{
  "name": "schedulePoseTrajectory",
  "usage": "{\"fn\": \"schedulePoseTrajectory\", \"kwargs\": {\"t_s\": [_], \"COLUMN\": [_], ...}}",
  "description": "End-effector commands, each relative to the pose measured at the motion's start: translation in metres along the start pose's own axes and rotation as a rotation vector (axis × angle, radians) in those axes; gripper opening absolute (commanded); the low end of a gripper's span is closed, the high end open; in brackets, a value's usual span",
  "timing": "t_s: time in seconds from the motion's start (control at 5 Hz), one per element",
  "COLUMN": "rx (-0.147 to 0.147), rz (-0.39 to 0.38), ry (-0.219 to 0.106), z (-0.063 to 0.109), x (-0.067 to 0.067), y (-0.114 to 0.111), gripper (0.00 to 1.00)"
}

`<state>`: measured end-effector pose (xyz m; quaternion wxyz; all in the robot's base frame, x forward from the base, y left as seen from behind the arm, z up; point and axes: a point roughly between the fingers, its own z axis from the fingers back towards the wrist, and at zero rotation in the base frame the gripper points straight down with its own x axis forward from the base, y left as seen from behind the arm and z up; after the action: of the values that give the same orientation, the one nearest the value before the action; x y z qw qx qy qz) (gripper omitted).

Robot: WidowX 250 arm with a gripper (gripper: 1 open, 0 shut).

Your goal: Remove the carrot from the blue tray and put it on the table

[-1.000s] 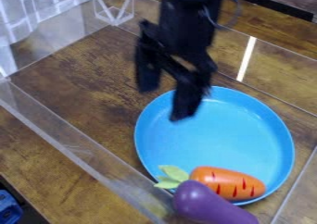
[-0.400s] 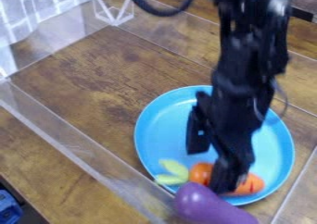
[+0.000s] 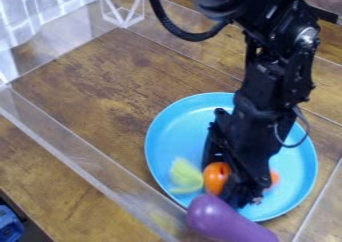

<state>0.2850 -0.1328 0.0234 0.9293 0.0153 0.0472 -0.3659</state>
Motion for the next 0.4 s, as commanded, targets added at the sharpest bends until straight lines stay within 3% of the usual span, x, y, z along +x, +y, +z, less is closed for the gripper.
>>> {"fn": "schedulePoseTrajectory", "kwargs": {"t_s": [0.0,0.2], "rx": [-0.004,-0.014], "rz": [-0.027,-0.034], "ry": [-0.044,-0.056], "z": [0.0050,0.0049], "x": [0.0143,0.0231], "y": [0.0048,0.0061], "gripper": [0.00,0.00]}}
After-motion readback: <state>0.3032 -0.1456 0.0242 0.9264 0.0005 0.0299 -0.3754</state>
